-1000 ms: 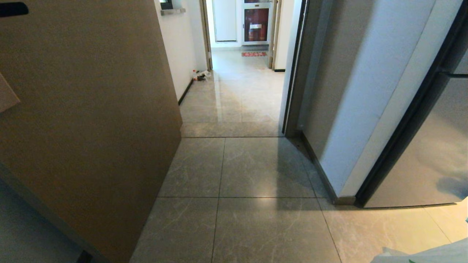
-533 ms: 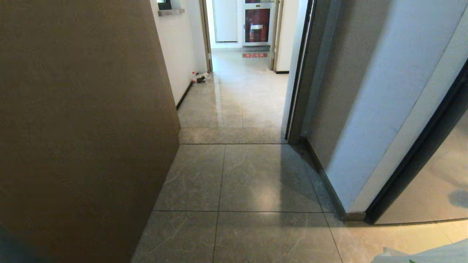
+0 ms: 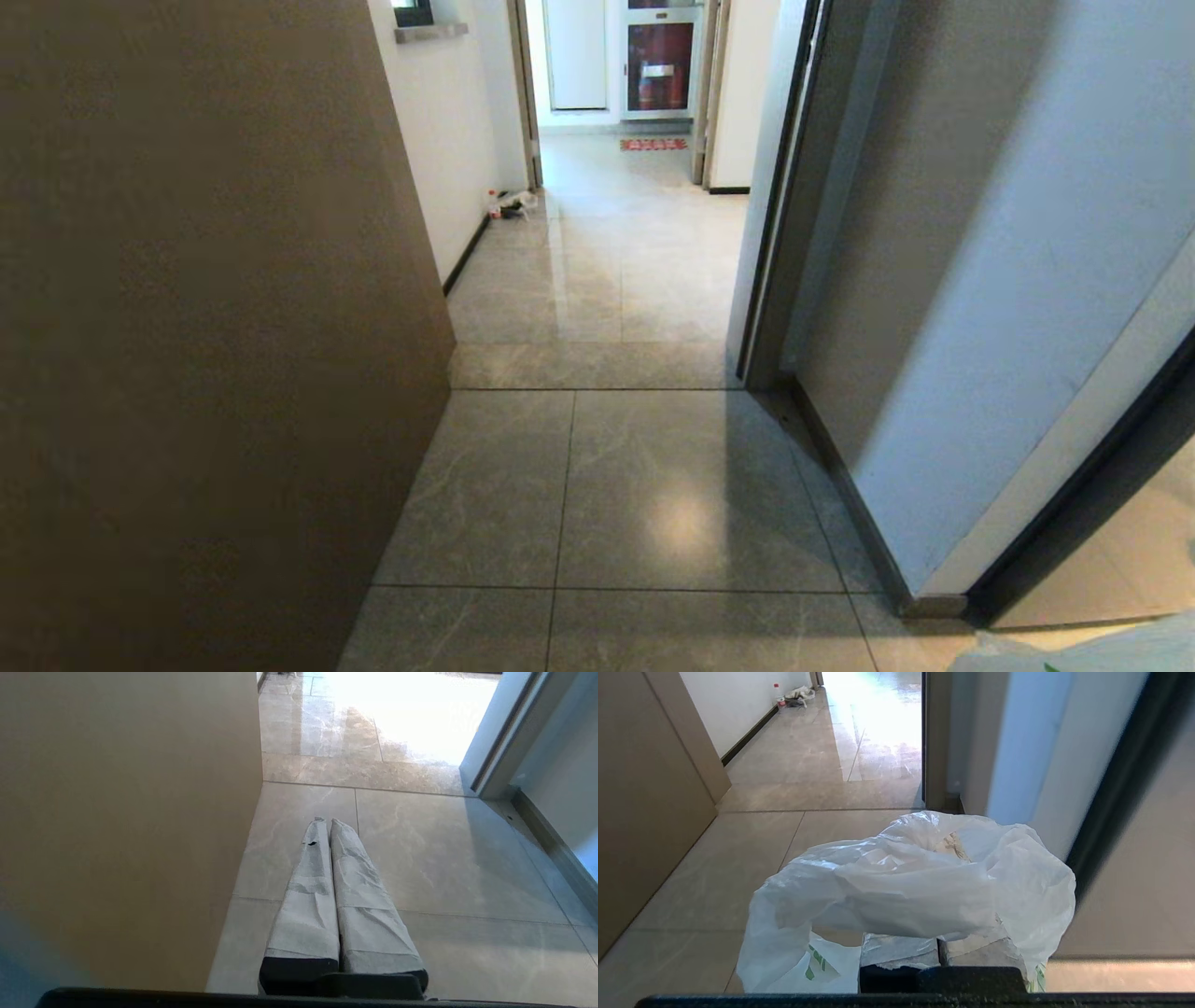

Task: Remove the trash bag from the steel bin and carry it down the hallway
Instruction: Put the trash bag at the door

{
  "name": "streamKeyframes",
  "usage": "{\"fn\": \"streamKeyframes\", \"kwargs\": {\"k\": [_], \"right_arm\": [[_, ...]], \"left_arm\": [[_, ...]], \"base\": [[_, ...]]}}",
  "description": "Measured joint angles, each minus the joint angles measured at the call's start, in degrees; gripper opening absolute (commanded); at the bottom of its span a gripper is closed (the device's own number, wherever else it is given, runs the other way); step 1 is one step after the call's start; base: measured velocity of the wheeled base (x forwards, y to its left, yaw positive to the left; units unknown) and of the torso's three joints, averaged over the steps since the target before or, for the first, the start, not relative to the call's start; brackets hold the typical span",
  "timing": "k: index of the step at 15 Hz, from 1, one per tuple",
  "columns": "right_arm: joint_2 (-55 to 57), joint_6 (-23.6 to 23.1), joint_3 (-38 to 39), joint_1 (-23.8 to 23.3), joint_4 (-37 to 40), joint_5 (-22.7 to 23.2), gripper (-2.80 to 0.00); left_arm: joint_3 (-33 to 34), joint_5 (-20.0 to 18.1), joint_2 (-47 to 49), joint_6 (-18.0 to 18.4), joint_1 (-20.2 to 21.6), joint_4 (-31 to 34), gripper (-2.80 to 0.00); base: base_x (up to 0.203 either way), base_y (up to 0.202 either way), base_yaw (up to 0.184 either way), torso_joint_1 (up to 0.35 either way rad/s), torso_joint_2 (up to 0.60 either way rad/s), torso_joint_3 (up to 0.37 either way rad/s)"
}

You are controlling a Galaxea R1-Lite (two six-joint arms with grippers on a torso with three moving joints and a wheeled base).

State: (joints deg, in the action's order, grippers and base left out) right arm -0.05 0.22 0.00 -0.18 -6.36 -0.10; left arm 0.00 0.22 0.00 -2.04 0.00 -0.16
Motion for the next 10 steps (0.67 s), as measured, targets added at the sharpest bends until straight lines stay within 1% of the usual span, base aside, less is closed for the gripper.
{"fn": "streamKeyframes", "kwargs": {"k": [10], "right_arm": [[0.0, 0.0, 0.0, 0.0, 0.0, 0.0, -2.80]], "left_arm": [[0.0, 0.0, 0.0, 0.0, 0.0, 0.0, -2.80]], "base": [[0.193, 0.000, 0.001, 0.002, 0.00, 0.003]]}}
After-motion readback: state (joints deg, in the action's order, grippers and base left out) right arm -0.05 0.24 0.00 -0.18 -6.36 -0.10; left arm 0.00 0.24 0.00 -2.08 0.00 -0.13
